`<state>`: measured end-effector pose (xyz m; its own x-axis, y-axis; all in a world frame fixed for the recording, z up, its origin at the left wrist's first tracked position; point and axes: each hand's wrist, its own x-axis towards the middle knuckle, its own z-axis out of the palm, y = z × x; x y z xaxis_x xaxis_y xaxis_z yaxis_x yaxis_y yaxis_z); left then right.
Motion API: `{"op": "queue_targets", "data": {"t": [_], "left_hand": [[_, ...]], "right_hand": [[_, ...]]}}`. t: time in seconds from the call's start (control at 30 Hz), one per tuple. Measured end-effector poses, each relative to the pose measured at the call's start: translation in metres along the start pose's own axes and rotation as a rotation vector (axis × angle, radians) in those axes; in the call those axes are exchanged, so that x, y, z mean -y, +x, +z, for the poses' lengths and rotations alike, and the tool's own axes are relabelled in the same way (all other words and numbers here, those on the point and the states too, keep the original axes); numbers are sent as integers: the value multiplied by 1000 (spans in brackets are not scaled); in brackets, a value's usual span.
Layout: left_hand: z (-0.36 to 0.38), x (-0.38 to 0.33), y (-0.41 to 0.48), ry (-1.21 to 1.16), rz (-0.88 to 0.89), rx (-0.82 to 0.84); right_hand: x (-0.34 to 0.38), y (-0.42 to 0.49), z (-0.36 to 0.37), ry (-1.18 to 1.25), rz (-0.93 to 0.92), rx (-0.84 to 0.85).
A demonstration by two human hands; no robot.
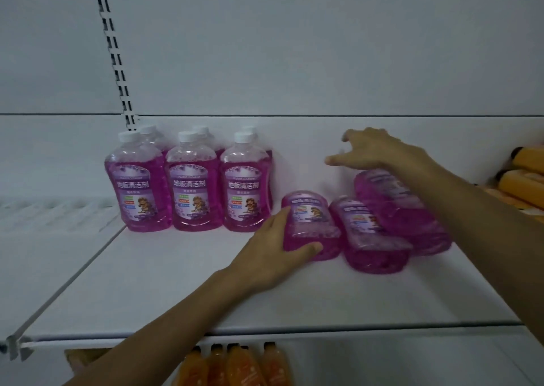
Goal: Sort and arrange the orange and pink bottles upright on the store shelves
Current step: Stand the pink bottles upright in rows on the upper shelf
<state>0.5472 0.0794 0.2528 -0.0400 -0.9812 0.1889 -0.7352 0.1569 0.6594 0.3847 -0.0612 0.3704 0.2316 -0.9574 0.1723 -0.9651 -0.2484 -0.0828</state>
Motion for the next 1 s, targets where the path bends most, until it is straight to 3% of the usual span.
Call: {"op": "queue_targets", "data": {"t": [0.1, 0.13, 0.5, 0.73, 0.87, 1.0], "left_hand": [[13, -12, 13, -107, -46, -47], [15, -16, 17, -120, -43, -75], [53, -50, 33, -87, -49, -190], [91, -79, 61, -69, -9, -174], [82, -89, 56, -247, 9, -123], [65, -88, 59, -393, -54, -348]], "right_hand": [[-42, -2, 1, -58, 137, 314], [-49, -2, 5, -4, 136, 347], [-80, 19, 29, 604, 32, 173], [-85, 7, 8, 798, -122, -115], [-83, -2, 6, 868, -230, -205], [-71, -14, 8, 934, -381, -251]]}}
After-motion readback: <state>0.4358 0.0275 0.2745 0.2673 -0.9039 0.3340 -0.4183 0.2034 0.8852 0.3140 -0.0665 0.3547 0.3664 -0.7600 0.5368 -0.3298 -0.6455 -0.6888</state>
